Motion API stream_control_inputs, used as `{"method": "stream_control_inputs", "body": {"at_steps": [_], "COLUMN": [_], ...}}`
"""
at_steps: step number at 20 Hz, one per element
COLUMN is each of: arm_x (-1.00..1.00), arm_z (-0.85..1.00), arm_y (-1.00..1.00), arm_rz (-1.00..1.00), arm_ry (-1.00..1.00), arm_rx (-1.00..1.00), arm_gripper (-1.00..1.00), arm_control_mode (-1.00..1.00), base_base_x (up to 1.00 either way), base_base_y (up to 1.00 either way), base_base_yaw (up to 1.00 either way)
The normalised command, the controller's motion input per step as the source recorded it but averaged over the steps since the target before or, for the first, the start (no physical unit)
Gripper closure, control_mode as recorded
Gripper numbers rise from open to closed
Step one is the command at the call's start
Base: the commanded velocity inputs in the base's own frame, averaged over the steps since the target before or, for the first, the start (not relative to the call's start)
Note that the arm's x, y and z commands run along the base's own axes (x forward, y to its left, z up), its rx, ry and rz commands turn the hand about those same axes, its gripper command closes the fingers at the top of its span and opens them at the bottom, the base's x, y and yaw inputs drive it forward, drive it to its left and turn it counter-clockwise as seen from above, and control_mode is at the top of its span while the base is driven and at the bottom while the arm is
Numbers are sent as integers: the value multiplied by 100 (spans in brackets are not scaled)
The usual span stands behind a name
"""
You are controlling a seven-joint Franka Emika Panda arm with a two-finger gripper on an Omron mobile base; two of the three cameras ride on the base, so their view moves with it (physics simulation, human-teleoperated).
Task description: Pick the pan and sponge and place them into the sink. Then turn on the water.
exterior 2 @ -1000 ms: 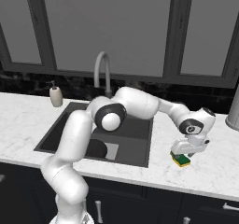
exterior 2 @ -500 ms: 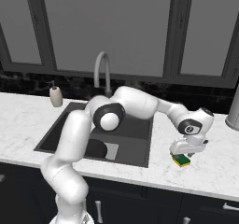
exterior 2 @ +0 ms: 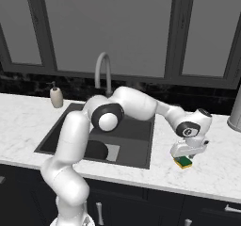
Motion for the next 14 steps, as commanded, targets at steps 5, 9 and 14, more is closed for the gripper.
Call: {"method": "stream_control_inputs", "body": {"at_steps": [5, 9, 14], "arm_x": [0, 0, -13], "arm_z": [-65, -85, -100], "arm_y": [1, 4, 13], "arm_rz": [8, 9, 11], "arm_ry": [1, 9, 9], "arm_rx": [0, 0, 0], "arm_gripper": [-100, -100, -100], "arm_control_mode": [-100, -100, -100], "base_base_x": [0, 0, 0], "base_base_y": [0, 0, 0], "base_base_yaw": [0, 0, 0]}}
